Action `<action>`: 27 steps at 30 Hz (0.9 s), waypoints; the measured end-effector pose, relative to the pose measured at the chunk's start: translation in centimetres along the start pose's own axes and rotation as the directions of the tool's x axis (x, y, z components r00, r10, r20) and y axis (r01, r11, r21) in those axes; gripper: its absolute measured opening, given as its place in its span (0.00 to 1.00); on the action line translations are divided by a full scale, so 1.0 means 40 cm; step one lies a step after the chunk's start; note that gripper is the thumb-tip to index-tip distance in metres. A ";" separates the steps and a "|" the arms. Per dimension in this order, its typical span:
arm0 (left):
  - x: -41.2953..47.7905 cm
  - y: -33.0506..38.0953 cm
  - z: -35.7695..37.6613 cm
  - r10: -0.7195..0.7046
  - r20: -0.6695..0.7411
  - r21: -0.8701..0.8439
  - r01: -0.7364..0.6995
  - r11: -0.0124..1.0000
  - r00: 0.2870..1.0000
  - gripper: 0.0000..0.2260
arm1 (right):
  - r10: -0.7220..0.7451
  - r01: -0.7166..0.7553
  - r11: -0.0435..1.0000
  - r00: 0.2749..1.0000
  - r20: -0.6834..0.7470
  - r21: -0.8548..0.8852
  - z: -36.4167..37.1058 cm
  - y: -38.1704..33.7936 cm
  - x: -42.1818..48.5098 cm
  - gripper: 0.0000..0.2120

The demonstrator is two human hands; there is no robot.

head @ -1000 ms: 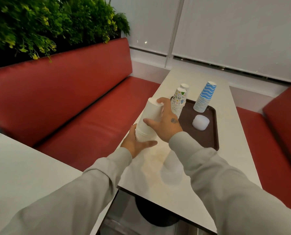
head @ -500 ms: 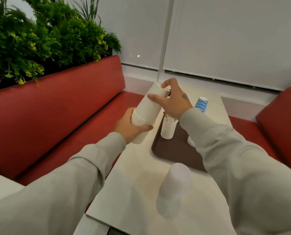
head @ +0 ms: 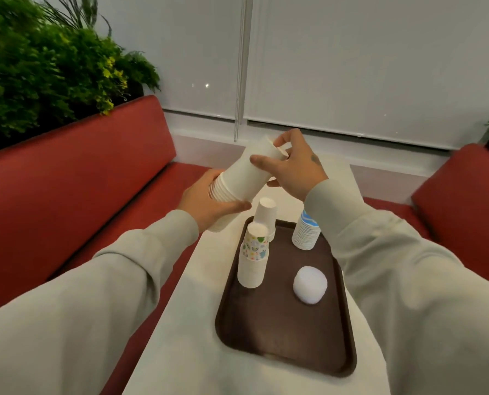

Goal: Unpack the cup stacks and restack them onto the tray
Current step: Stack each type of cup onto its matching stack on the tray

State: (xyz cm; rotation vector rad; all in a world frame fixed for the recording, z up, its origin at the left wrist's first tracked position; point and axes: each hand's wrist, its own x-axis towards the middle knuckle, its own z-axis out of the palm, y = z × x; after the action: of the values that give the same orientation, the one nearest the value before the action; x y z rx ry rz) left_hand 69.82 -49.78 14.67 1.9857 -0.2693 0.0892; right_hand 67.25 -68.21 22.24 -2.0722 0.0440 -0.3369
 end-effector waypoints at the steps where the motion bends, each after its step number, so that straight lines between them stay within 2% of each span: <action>1: 0.025 -0.001 0.010 -0.004 0.000 0.008 0.004 1.000 1.000 0.31 | 0.010 -0.010 1.000 1.000 0.005 0.004 -0.003 0.015 0.028 0.23; 13: 0.238 -0.064 0.099 -0.055 0.003 0.121 0.054 0.991 0.998 0.34 | 0.098 -0.100 0.988 0.995 0.025 0.118 -0.004 0.145 0.248 0.23; 19: 0.276 -0.133 0.125 -0.118 0.020 0.153 0.114 0.982 0.993 0.32 | 0.176 -0.165 0.960 0.984 -0.031 0.227 -0.020 0.209 0.308 0.23; 24: 0.301 -0.204 0.124 -0.199 0.020 0.186 0.192 0.964 0.980 0.31 | 0.197 -0.167 0.962 0.972 -0.124 0.216 -0.047 0.246 0.331 0.24; 27: 0.307 -0.245 0.126 -0.253 0.006 0.150 0.249 0.957 0.967 0.30 | 0.185 -0.168 0.979 0.969 -0.166 0.113 -0.045 0.270 0.337 0.24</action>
State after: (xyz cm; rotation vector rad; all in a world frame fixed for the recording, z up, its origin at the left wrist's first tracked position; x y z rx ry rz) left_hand 83.68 -52.29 6.13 2.1533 -0.0243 -0.0814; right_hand 80.90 -77.45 16.79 -1.9207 0.3111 -0.4033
